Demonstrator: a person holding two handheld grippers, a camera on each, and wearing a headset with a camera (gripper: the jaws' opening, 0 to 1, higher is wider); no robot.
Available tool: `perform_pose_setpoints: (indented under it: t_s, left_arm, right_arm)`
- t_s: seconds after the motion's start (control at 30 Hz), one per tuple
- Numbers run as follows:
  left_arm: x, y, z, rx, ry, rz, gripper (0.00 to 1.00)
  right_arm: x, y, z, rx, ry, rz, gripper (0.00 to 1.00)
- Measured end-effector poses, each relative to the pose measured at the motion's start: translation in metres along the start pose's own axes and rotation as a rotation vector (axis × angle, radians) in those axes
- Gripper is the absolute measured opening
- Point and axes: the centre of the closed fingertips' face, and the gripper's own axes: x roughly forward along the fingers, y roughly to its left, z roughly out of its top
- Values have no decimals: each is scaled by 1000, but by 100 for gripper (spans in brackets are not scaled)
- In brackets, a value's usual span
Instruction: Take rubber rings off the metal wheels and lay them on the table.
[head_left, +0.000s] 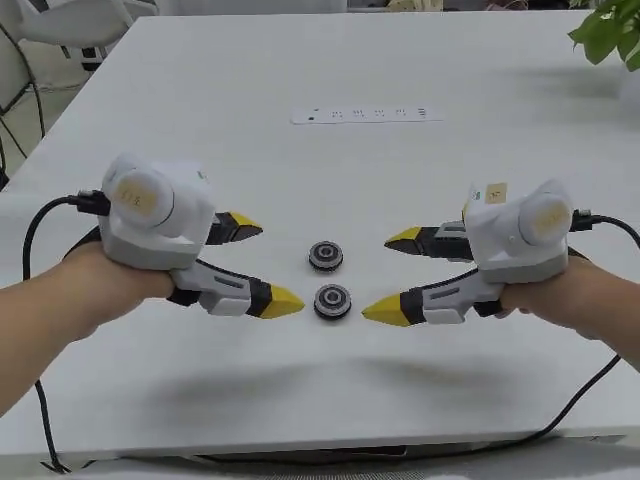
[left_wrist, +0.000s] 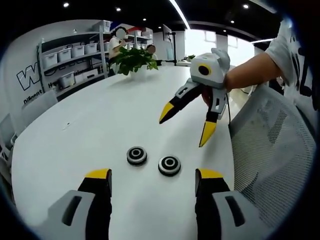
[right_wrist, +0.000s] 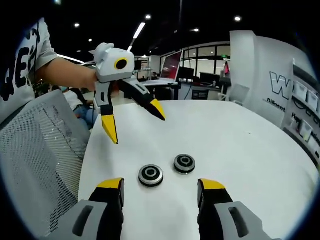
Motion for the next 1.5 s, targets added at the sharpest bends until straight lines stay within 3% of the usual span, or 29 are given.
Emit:
perform_pose_setpoints:
  t_s: [1.0,1.5]
  left_arm:
    - [34,-18,-14,9,37,-88,37]
    - [50,-27,-12,31,41,-118,23]
  right_arm:
    - [27,8,-23,2,60,73,37]
    - [30,10,-25,10,62,86,36]
